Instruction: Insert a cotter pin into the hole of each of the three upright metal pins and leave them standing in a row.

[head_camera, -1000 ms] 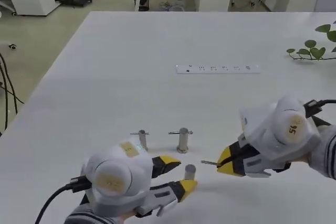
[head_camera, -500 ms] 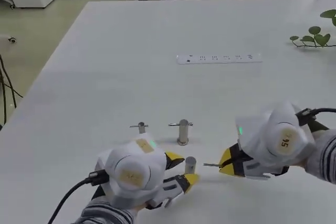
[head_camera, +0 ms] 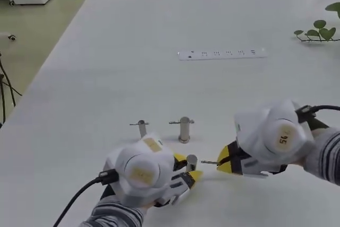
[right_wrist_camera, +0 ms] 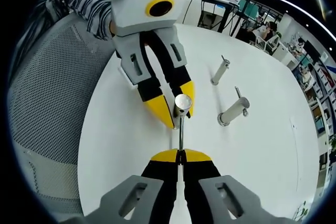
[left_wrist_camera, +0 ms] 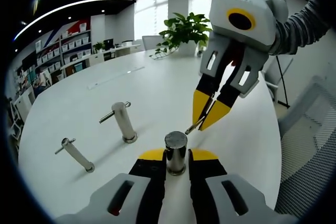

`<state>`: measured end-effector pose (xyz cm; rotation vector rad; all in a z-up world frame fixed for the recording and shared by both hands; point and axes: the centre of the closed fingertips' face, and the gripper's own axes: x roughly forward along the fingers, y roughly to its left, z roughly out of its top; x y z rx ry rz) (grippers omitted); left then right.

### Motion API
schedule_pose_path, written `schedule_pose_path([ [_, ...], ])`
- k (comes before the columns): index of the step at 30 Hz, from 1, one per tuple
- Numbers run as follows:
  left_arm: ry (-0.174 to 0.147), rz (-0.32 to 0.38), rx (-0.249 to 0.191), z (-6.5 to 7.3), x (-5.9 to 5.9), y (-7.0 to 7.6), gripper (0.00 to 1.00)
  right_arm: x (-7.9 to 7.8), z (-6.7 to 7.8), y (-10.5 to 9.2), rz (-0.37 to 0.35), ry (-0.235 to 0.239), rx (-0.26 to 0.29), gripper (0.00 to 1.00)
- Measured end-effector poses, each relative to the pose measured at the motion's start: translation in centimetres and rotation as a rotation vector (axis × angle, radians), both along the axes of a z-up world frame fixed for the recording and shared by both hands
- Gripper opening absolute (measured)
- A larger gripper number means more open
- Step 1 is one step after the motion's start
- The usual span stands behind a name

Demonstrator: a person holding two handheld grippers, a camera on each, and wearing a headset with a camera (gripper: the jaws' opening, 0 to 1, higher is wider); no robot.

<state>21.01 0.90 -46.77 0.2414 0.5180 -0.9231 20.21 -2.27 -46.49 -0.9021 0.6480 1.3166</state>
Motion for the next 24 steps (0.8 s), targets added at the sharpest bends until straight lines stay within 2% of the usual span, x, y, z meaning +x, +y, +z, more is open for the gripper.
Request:
schedule_pose_path([
  [7,0.022,0.019,0.011,-0.6,0.1,0.3,0.10,0.3,0.1,0.4,0.001,-0.004,0.007,0.00],
  [9,0.033,0.024,-0.001,-0.6,0.1,0.3,0.10,0.3,0.2,0.5,0.004,-0.004,0.005,0.00],
  [16,0.036,0.031,-0.003,-0.7,0.1,0.2,0.10,-0.1,0.1,0.8,0.029,0.005,-0.007,0.00],
  [24,0.027,0.038,-0.011,-0.9,0.1,0.2,0.10,0.3,-0.1,1.2,0.034,0.000,-0.029,0.00],
])
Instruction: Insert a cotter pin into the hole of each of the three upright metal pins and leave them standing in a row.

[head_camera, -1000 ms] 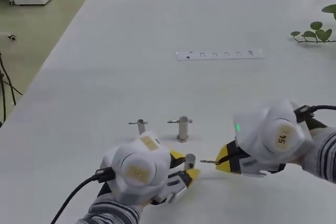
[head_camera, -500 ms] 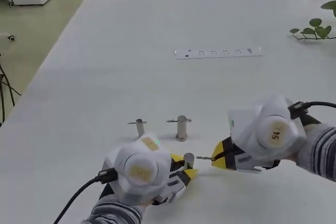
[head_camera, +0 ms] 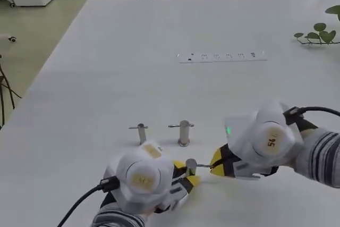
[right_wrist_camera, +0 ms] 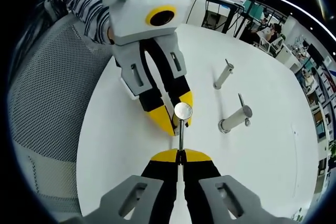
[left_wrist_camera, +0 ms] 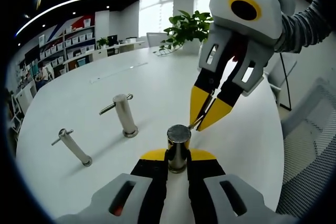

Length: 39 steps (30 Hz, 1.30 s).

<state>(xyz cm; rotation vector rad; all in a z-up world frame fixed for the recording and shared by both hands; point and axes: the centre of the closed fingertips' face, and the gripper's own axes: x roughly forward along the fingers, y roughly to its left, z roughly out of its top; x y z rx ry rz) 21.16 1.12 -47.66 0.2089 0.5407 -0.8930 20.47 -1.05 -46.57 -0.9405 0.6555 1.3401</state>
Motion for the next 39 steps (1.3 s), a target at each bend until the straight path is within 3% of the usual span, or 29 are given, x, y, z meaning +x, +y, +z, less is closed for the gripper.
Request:
schedule_pose_path([
  [15,-0.009,0.027,-0.028,-0.2,0.1,0.0,0.10,-0.1,0.3,0.1,-0.015,0.010,-0.001,0.00],
  [19,-0.011,0.029,-0.031,-0.2,0.1,0.0,0.10,-0.1,0.4,0.0,-0.027,0.036,0.035,0.00],
  [23,-0.012,0.021,-0.027,-0.2,0.1,0.0,0.10,-0.3,0.5,0.2,-0.052,0.094,0.097,0.00],
  [27,-0.019,0.016,-0.021,-0.2,0.0,0.0,0.09,-0.3,1.1,0.7,-0.038,0.092,0.122,0.00],
  [35,-0.016,0.026,-0.030,-0.3,0.1,-0.1,0.10,-0.4,1.2,1.2,-0.003,0.056,0.097,0.00],
  [39,-0.007,0.050,-0.055,-0.4,0.1,-0.1,0.10,-0.4,1.2,1.4,-0.001,0.048,0.098,0.00],
])
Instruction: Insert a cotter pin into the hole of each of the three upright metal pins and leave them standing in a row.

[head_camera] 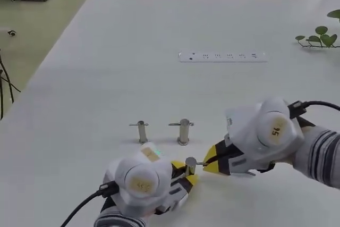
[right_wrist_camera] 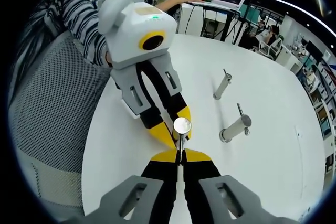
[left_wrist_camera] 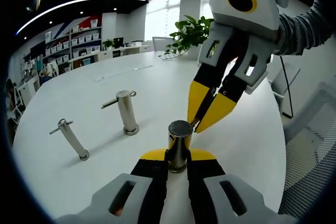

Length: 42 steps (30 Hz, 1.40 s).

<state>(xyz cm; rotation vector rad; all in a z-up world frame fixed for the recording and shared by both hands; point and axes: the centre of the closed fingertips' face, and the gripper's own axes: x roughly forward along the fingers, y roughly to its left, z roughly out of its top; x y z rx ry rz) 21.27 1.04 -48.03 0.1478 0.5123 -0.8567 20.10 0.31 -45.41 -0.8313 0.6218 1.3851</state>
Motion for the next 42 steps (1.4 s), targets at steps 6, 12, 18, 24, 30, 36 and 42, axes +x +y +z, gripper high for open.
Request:
schedule_pose_path([
  [6,0.000,0.010,0.000,-0.1,0.0,0.0,0.10,0.1,0.0,0.3,0.003,-0.008,0.003,0.00],
  [12,0.000,0.016,0.004,-0.1,0.1,0.0,0.10,0.2,0.2,-0.1,-0.023,-0.001,-0.006,0.06],
  [18,0.000,0.023,0.006,-0.2,0.1,0.0,0.10,0.2,0.7,-1.2,-0.055,0.012,-0.001,0.05],
  [24,0.001,0.028,0.010,-0.3,0.1,-0.1,0.10,0.2,0.8,-1.2,-0.068,0.015,0.015,0.00],
  [30,0.005,0.031,0.008,-0.3,0.1,-0.1,0.10,0.3,0.9,-0.6,-0.063,0.010,0.016,0.00],
  [36,0.010,0.040,0.004,-0.4,0.1,-0.1,0.10,0.3,0.9,-0.1,-0.063,0.013,0.021,0.00],
  [42,0.006,0.041,0.004,-0.4,0.2,-0.1,0.10,0.3,0.9,0.5,-0.060,0.014,0.028,0.00],
])
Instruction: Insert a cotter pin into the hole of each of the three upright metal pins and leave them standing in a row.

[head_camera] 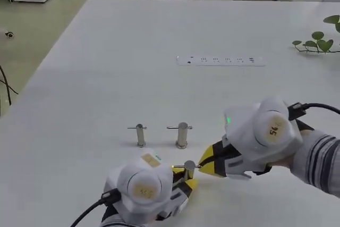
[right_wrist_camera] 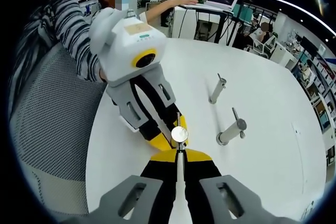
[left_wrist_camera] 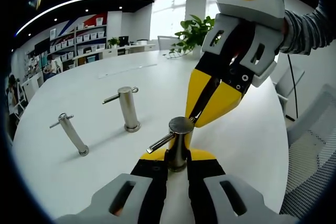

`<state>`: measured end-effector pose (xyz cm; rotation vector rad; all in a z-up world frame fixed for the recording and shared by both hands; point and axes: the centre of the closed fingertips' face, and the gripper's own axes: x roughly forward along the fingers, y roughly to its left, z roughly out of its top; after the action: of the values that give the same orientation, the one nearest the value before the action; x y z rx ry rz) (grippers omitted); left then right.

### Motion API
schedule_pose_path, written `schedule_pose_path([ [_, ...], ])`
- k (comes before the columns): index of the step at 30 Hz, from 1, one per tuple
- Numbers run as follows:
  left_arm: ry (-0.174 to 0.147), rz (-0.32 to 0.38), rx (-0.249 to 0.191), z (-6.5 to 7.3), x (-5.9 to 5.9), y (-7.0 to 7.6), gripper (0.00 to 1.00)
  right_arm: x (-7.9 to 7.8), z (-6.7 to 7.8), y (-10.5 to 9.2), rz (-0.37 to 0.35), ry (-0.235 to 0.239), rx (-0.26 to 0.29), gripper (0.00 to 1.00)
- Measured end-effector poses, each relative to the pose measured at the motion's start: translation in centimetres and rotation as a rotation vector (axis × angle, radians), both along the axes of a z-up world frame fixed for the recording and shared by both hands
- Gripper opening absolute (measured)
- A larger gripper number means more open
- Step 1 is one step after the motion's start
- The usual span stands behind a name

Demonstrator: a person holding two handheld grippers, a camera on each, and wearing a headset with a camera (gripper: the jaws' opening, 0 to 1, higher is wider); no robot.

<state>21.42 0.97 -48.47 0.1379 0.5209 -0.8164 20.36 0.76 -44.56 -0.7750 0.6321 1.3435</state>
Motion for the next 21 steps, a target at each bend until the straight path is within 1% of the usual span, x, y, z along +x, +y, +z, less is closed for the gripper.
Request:
schedule_pose_path([
  [10,0.001,0.000,0.003,-0.07,-0.03,0.03,0.10,-0.04,0.02,0.16,-0.014,0.014,0.008,0.00],
  [13,0.011,0.004,0.005,-0.06,-0.03,0.05,0.10,-0.01,-0.01,0.22,-0.019,0.016,0.014,0.00],
  [15,0.011,0.006,0.007,-0.09,-0.01,0.04,0.10,0.02,-0.02,0.24,-0.020,0.017,0.015,0.00],
  [16,0.019,0.011,0.003,-0.15,0.00,0.05,0.11,0.01,-0.03,0.25,-0.021,0.018,0.015,0.00],
  [18,0.050,0.024,-0.012,-0.35,0.03,0.14,0.11,0.09,-0.06,0.25,-0.023,0.019,0.014,0.00],
  [20,0.043,0.015,-0.001,-0.36,0.02,0.24,0.13,0.16,-0.06,0.27,-0.026,0.017,0.016,0.00],
  [21,0.044,0.012,0.005,-0.38,-0.03,0.35,0.15,0.17,-0.07,0.26,-0.031,0.019,0.017,0.00],
])
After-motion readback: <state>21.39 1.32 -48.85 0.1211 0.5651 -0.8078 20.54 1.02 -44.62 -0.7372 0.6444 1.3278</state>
